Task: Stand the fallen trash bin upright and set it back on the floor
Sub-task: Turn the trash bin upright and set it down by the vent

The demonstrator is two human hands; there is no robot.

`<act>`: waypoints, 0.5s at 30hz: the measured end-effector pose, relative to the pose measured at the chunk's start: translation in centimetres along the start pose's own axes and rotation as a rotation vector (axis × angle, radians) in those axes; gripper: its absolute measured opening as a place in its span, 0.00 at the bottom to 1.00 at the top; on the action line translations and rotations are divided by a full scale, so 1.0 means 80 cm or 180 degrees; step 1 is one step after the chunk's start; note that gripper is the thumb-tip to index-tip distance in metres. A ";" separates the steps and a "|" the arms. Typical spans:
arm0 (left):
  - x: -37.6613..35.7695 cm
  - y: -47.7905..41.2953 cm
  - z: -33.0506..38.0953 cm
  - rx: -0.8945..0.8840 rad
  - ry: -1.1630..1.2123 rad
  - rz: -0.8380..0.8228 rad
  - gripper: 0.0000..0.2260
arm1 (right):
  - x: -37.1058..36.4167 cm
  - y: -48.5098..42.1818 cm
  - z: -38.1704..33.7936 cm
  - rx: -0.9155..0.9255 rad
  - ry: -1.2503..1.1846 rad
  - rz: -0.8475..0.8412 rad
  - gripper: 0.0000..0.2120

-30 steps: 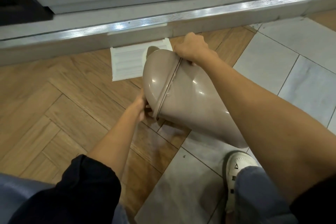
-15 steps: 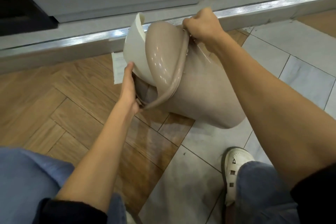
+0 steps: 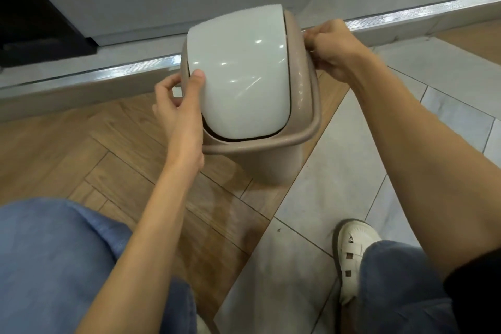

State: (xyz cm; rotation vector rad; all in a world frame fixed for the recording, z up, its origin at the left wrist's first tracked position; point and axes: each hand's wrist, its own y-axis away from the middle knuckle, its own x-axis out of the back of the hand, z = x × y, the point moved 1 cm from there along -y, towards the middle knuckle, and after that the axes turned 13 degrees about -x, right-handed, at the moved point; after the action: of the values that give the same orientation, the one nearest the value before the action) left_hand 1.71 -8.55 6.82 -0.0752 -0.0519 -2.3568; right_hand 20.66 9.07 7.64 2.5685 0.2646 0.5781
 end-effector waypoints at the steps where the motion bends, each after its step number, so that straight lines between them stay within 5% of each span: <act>1: -0.001 0.003 0.001 -0.0115 -0.0030 -0.0043 0.15 | 0.000 0.002 0.003 -0.0066 -0.0056 -0.0051 0.12; 6: 0.000 0.027 0.003 -0.0550 -0.0299 -0.0091 0.15 | -0.004 0.010 0.016 -0.0058 0.0051 0.0074 0.12; 15: 0.008 0.022 0.006 -0.0245 -0.0137 0.0005 0.17 | 0.019 0.058 -0.010 -0.0592 0.0506 -0.0356 0.20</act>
State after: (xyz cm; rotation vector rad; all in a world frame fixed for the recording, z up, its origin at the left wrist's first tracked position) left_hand 2.50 -10.24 7.34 -0.1634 0.0180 -2.3556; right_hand 21.99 5.86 11.12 2.3166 0.3872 0.7301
